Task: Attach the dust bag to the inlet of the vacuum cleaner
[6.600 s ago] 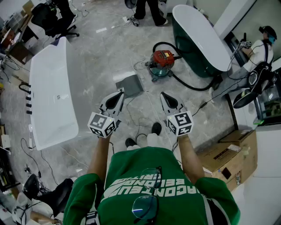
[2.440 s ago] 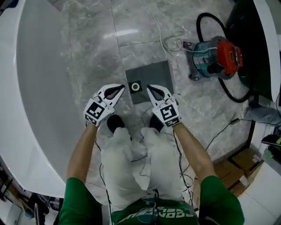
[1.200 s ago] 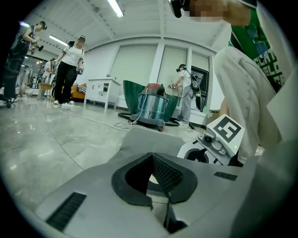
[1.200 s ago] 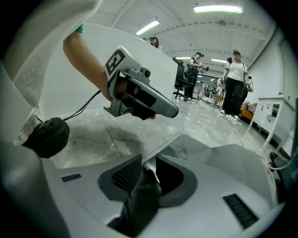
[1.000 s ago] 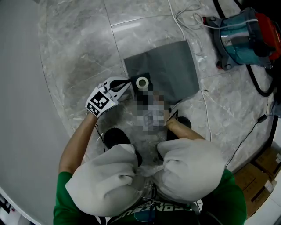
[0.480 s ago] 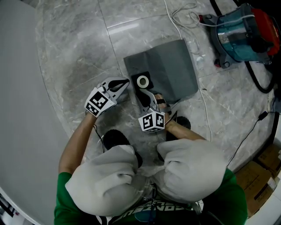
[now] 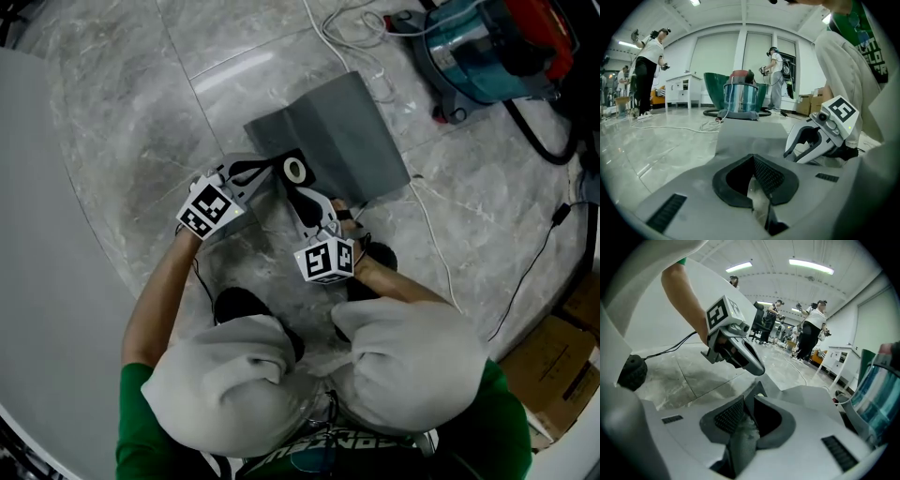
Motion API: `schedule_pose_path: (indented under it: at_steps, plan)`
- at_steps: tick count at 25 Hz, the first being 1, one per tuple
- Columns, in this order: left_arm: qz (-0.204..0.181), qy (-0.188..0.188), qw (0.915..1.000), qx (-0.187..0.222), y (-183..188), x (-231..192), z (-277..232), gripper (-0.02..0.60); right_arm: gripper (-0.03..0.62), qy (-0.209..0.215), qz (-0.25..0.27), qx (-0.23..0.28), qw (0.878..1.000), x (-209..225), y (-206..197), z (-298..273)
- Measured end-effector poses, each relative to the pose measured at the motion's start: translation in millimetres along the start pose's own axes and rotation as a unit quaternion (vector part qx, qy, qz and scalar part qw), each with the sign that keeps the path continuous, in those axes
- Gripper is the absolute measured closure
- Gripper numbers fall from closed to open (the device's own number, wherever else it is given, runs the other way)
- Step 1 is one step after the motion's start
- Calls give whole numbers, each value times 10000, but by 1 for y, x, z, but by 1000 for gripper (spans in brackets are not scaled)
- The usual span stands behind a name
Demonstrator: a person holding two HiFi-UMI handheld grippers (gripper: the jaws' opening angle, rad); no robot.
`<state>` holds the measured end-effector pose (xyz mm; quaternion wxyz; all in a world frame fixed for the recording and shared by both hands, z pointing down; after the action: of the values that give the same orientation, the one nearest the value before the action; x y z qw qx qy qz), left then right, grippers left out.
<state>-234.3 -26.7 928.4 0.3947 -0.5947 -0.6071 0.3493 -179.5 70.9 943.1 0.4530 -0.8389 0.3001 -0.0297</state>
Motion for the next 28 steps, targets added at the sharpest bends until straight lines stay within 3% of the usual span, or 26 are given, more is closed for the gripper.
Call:
schedule_pose_path:
  at_steps: [7,15,23,28]
  plan:
    - [-5,-125,9997,193,17,-3,-29,577,522,-303,-599,98,9977,30,0,18]
    - [62,-90,9995,289,32,-9,-45,577,528,-339,-1278,-54,9912,47,-6,9]
    - [-63,-109,9998,173,32,-14,-39,577,571,-234,-1160,22,9930,48,-1,7]
    - [-263,52,9992,289,48,-28,-23,577,580,22,-709,363,9968,60,11,23]
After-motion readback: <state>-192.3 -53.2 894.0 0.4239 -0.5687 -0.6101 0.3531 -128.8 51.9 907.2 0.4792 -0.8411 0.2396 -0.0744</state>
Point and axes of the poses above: the fingertips, and each gripper's own axes: z backward along the fingers, x to its right, y out of its top, the point moved 4 cm from there along z, backward along the fingers, and after that the axes turned 9 degrees about -z, right-handed, at the moved point
